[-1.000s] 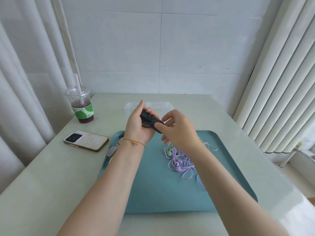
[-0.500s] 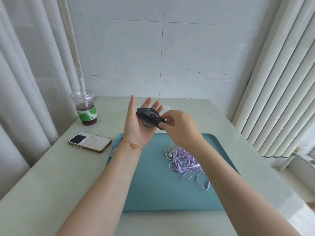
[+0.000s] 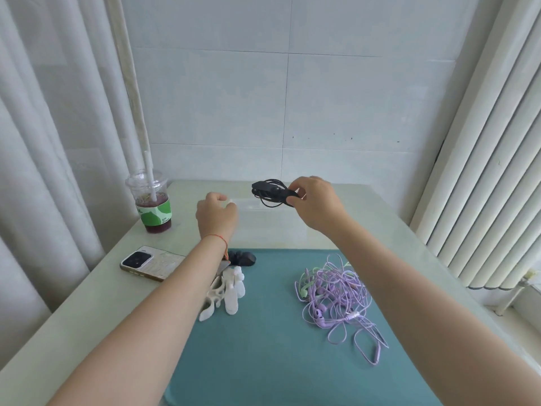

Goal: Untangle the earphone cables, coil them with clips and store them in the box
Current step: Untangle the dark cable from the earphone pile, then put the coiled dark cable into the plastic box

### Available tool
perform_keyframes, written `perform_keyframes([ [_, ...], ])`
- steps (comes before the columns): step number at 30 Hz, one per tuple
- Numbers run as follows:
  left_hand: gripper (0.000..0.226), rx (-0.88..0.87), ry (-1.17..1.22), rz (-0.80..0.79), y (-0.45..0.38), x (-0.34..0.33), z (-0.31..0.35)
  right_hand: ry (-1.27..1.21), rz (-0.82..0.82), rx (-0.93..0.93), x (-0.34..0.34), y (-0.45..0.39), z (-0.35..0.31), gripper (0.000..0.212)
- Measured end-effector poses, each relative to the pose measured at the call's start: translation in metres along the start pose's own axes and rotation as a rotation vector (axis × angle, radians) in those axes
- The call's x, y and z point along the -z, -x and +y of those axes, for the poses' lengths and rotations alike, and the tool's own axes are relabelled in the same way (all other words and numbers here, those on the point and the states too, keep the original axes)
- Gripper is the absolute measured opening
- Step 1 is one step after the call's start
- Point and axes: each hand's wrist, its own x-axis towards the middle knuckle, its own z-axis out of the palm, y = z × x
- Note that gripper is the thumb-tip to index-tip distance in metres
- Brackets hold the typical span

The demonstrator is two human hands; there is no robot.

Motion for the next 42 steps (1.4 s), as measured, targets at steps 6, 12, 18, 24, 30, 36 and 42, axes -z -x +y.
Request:
perform_keyframes([
  [6, 0.011, 0.101, -0.077, -0.179, -0.045, -0.015, -0.011, 0.037, -0.043, -0.016, -0.015, -0.042, 0.020, 0.015],
  [12, 0.018, 0.163, 0.094, -0.203, -0.057, -0.018, -0.024, 0.048, -0.154, -0.121, -0.030, -0.074, 0.029, 0.017],
  [18, 0.010, 0.084, 0.042, -0.303, -0.054, -0.027, -0.035, 0.194, -0.518, -0.142, -0.047, -0.087, 0.013, 0.016],
  [24, 0.016, -0.013, 0.028, -0.317, -0.043, -0.025, -0.043, 0.406, -0.761, -0.194, -0.072, -0.097, 0.014, 0.025],
  [30, 0.016, -0.051, -0.011, -0.338, -0.043, -0.025, -0.045, 0.438, -0.939, -0.165, -0.083, -0.099, 0.014, 0.026],
  [36, 0.018, -0.017, -0.016, -0.336, -0.046, -0.026, -0.047, 0.289, -0.954, -0.288, -0.084, -0.101, 0.018, 0.027],
  [42, 0.025, 0.007, -0.037, -0.291, -0.050, -0.029, -0.045, 0.240, -0.780, -0.232, -0.069, -0.093, 0.021, 0.026],
])
